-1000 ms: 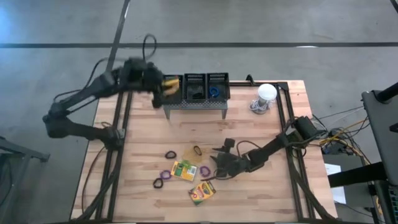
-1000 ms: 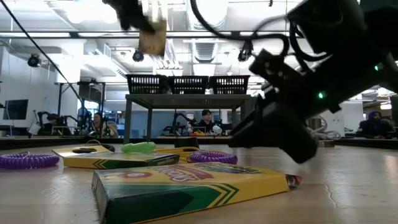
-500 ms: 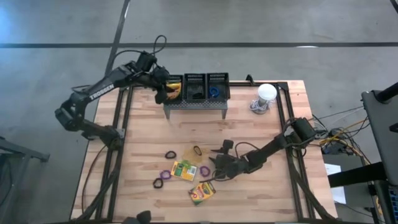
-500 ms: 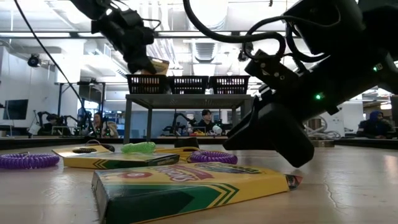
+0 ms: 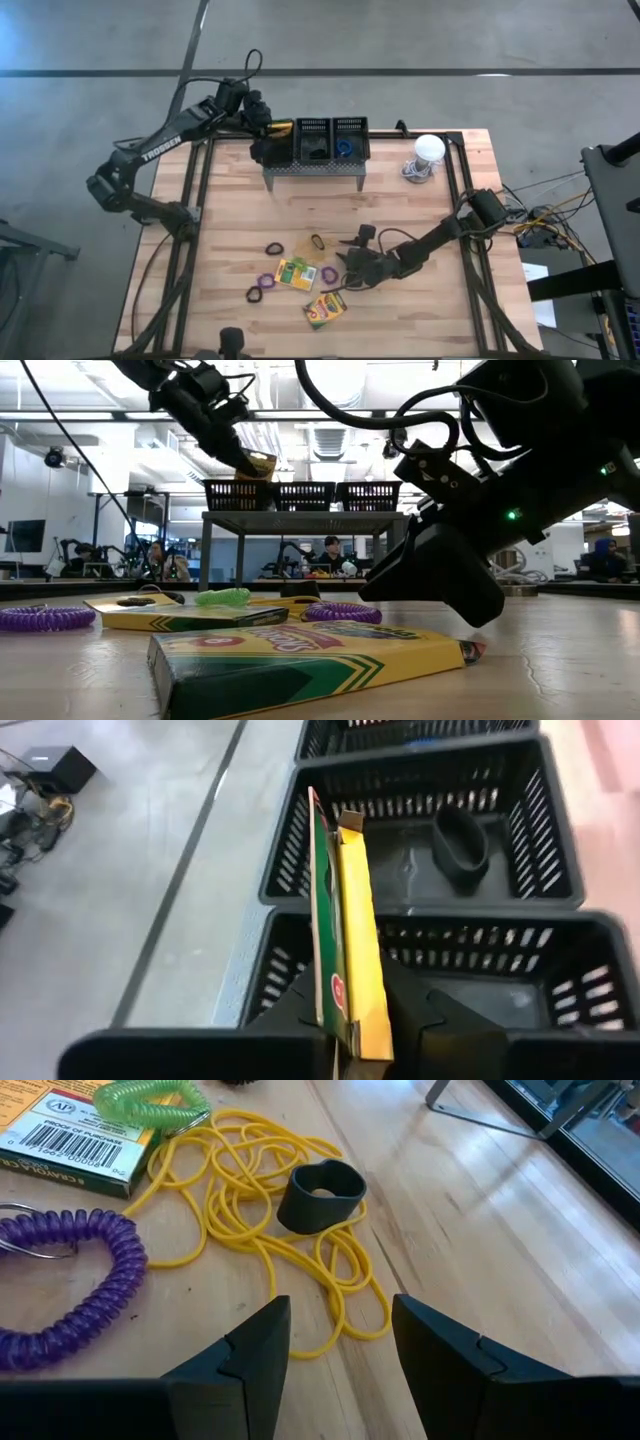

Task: Pick & Place Office Desk Supplies
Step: Put the yellow crayon box in the left black bin on the shelf

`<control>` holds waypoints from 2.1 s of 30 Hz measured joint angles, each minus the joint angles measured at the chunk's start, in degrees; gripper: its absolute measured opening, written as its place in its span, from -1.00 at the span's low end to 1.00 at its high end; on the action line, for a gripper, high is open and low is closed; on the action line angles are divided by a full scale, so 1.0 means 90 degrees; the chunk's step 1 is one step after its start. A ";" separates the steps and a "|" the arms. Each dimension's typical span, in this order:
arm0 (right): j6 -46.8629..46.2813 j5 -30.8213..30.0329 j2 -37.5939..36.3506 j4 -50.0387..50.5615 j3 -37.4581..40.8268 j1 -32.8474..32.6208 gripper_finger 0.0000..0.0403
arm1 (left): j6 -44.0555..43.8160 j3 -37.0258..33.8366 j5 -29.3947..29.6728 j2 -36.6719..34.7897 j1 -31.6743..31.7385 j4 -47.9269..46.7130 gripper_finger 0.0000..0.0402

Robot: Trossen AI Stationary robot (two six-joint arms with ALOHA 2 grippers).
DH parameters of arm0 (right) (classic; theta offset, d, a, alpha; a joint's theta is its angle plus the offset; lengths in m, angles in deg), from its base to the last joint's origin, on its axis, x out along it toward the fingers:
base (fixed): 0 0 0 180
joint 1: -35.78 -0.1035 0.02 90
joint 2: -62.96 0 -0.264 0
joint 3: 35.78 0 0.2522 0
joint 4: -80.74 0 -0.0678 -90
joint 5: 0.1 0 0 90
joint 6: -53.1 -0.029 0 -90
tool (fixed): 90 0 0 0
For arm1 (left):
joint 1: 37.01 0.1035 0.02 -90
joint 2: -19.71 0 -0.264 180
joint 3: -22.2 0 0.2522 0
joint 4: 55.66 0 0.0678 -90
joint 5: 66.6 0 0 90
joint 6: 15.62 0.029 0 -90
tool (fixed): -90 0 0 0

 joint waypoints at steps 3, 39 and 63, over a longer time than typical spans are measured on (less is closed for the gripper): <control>0.0002 0.0000 0.0000 0.0000 0.0002 0.0000 -0.14 | 0.0029 0.0000 0.0022 0.0002 0.0012 0.0130 -0.71; -0.0168 0.0012 0.0000 -0.0003 0.0003 0.0000 -0.14 | -0.0167 -0.0488 0.0786 -0.0003 0.0012 0.1326 -0.62; -0.0163 0.0019 0.0050 -0.0004 0.0005 0.0002 -0.14 | -0.0084 -0.0444 0.1157 -0.0146 0.0010 0.1560 0.05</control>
